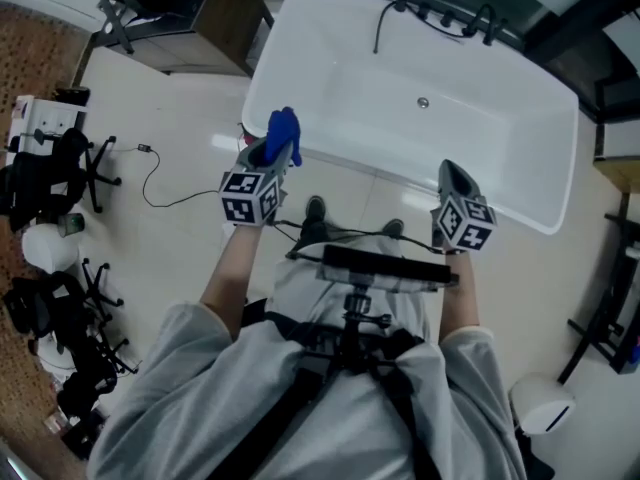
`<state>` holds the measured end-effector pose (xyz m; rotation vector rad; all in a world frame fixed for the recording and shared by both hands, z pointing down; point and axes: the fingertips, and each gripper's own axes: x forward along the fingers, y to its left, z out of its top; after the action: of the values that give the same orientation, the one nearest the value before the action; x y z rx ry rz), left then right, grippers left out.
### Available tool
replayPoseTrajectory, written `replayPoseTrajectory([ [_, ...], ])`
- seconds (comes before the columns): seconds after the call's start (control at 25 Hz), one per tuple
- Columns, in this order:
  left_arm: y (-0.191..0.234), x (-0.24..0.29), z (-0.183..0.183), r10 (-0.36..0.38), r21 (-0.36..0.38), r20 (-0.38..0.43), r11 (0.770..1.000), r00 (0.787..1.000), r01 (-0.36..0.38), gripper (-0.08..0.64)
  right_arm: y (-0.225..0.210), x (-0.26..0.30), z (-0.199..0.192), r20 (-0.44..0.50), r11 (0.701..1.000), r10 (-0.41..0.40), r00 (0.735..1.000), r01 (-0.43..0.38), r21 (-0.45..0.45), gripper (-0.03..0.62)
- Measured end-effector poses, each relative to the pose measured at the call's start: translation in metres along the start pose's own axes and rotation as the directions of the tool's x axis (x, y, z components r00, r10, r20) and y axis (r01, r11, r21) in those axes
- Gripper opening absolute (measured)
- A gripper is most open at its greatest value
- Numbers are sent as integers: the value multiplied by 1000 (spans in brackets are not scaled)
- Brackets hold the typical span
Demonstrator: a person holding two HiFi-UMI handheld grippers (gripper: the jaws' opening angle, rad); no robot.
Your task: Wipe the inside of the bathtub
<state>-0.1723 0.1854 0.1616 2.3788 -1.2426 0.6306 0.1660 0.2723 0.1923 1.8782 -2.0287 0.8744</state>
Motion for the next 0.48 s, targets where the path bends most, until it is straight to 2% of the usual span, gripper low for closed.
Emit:
replayPoseTrajectory([
  [0.48,-15,-11,-14,-6,-2,4,1000,1000,6,123,6,-6,-14,-6,1000,28,1000,-28,-3,8],
])
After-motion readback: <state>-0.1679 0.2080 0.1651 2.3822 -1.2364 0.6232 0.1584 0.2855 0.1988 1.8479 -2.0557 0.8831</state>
